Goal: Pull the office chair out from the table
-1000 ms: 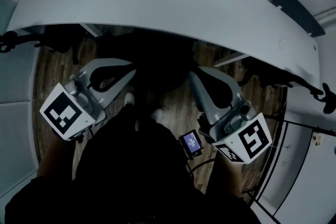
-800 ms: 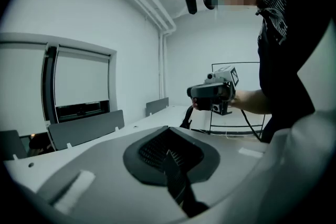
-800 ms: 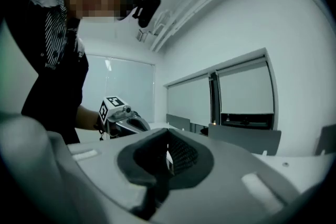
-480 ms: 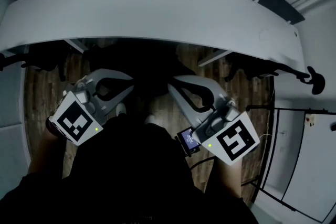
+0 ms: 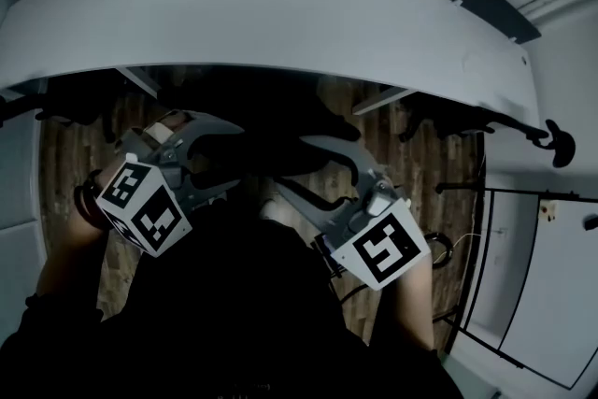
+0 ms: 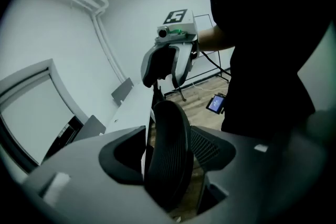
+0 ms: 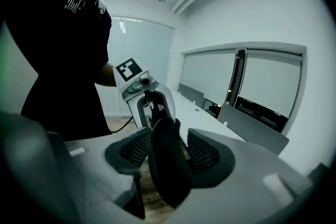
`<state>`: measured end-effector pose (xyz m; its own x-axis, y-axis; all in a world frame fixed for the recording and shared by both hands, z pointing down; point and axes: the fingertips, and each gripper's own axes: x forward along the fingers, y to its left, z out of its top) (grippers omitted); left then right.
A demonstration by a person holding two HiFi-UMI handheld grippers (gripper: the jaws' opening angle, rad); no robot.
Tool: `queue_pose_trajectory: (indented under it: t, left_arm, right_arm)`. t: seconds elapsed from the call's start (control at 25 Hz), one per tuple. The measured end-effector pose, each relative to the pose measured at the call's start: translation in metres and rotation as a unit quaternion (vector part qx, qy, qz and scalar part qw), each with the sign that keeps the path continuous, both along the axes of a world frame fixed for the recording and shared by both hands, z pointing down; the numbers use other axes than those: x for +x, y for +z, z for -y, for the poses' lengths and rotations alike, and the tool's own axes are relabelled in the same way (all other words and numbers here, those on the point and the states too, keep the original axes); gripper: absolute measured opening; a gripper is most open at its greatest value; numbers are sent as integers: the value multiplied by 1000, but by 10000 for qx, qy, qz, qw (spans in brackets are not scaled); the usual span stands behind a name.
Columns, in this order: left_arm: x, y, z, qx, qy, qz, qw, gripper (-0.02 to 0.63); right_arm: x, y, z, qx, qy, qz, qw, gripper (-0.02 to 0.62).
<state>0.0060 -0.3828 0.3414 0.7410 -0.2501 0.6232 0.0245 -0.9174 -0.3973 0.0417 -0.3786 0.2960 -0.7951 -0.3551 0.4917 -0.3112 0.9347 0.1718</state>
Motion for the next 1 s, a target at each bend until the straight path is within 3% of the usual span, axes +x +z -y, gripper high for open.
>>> queue_pose_trajectory:
  t: [0.2, 0.48, 0.68, 0.84, 1.0]
  left_arm:
    - [-13, 26, -3, -26, 418, 459, 9981, 376]
    - [-25, 60, 2, 10, 623, 1097, 9920, 411]
    - [-33, 84, 16, 553, 670, 1708, 9815, 421]
    - [-32, 92, 22, 535, 699, 1773, 9802, 426]
    - [-26, 95, 23, 431, 828, 1707, 9809, 426]
  right_arm:
    - [-24, 21, 2, -138, -79, -250, 9996, 290]
    - [-33, 65, 12, -170, 14, -1222, 9924, 358]
    - [-38, 92, 20, -183, 13, -1639, 9863, 399]
    - [-33, 117, 24, -279, -112, -2208, 9748, 417]
    - [-32, 124, 27, -379, -165, -2319, 9719, 433]
